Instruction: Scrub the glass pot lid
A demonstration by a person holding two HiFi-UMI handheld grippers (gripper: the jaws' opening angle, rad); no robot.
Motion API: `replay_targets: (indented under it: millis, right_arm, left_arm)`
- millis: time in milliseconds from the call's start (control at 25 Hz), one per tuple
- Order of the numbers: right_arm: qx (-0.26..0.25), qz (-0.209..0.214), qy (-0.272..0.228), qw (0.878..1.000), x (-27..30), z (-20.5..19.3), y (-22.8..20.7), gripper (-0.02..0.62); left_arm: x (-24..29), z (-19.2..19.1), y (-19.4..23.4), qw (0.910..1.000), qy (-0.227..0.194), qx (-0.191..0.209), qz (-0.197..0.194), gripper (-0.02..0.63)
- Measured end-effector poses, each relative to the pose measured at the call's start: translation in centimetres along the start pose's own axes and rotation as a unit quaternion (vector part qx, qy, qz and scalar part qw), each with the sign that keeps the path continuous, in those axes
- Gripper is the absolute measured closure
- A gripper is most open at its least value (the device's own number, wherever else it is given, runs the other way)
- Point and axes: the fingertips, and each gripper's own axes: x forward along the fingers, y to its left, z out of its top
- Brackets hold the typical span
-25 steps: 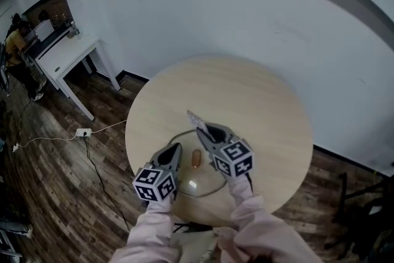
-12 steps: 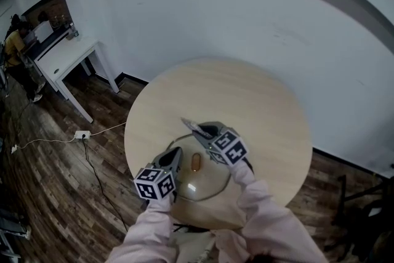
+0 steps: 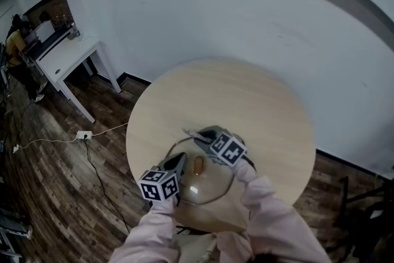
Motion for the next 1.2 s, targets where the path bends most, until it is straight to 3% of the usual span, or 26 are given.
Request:
replay_targets:
  millis: [400,680,1040,1200]
  right_arm:
    - [-0.095,0.032,0.089,0.991,1.9,-2.8,0.2,0.518]
    - [-0.146,0.043,0.123,0.981,3.1,-4.4,0.1,0.518]
    - [-0.229,0.046,0.178,0.956,3.8,-6.6,0.4,0.518]
    - [-0.243,0.048,0.186,0.951,3.9,-7.1,0.1,0.518]
  left_arm:
    - [0.5,-1.3,0.3,0.9995,0.028,-0.011,-0.006,0.612]
    - [0.4,-1.8,1.0,0.9993,0.032,-0.022,0.004,0.612]
    - [0.0,-2.2,1.6,0.9990,0.030,-0.028,0.016,0.612]
    - [0.0,-2.3,1.5,0.9989,0.031,-0.028,0.019,0.612]
